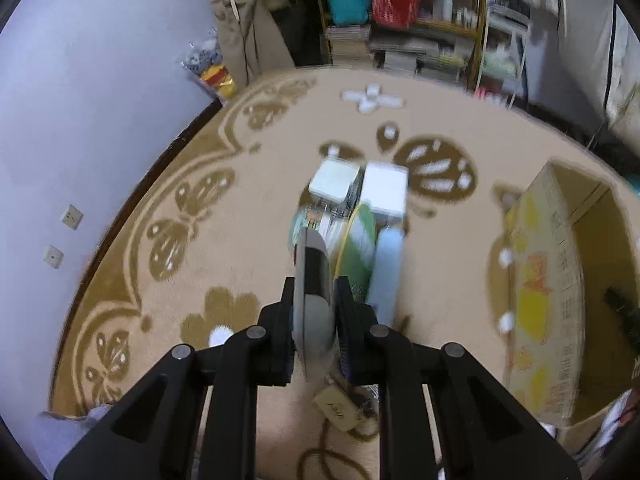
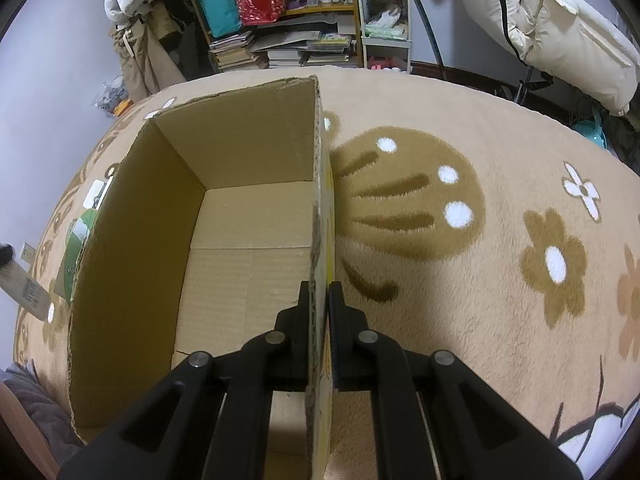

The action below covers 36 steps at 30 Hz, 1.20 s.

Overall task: Organize rigid objects
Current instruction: 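Carry the white remote into the box and open the left tool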

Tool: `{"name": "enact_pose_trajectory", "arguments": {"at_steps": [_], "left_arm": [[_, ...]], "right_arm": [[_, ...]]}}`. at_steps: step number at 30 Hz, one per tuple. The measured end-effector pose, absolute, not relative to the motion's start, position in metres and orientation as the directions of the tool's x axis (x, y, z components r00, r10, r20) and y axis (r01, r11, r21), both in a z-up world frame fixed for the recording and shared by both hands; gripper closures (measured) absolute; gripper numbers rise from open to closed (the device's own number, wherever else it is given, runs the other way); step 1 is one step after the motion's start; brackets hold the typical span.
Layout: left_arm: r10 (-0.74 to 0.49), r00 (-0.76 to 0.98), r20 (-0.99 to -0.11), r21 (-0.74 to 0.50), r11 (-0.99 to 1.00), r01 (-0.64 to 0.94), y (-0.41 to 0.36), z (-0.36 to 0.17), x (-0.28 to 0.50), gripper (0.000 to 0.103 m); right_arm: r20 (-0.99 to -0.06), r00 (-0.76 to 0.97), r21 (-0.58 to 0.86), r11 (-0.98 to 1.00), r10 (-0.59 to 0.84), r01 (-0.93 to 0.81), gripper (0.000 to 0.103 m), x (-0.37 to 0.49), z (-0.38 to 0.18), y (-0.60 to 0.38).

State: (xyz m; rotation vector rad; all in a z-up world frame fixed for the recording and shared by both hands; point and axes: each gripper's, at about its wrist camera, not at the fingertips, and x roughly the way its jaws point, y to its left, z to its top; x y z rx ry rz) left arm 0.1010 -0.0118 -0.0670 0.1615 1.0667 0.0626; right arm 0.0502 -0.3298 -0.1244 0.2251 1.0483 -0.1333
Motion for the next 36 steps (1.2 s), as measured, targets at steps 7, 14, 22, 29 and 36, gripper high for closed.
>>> {"name": "enact_pose_trajectory", "arguments": {"at_steps": [7,14,22,29,36], "left_arm": [[0.135,0.515,-0.847,0.167,0.986,0.016,-0.011,-0.059,0.099,0.087],[0.049,0.606,-0.794,0.108,0.992,0.061,-0.046,0.003,0.087,0.087],[-0.099,0.678,-0.729,0.045,0.98,0.192,-0.123,0.057,0.078,0.087],[-0.231,0.662,-0.713,0.009,0.941,0.338,-0.191,0.064,0.068,0.087],[-0.199,0.548,-0.812,0.036,0.921,0.388,-0.236,0.016,0.072,0.087]], "right_arm": [[-0.869,0.495,0.13,0.967,0.005,0.219,0.095,0.049,-0.125,-0.33],[-0.869,0.495,0.13,0.967,0.005,0.219,0.095,0.048,-0.125,-0.33],[-0.869,0.495,0.132,0.967,0.006,0.219,0.095,0.048,-0.125,-0.33],[-0.868,0.497,0.137,0.966,0.011,0.218,0.095,0.046,-0.126,-0.329],[-0.867,0.498,0.145,0.964,0.016,0.223,0.095,0.046,-0.127,-0.328]]}}
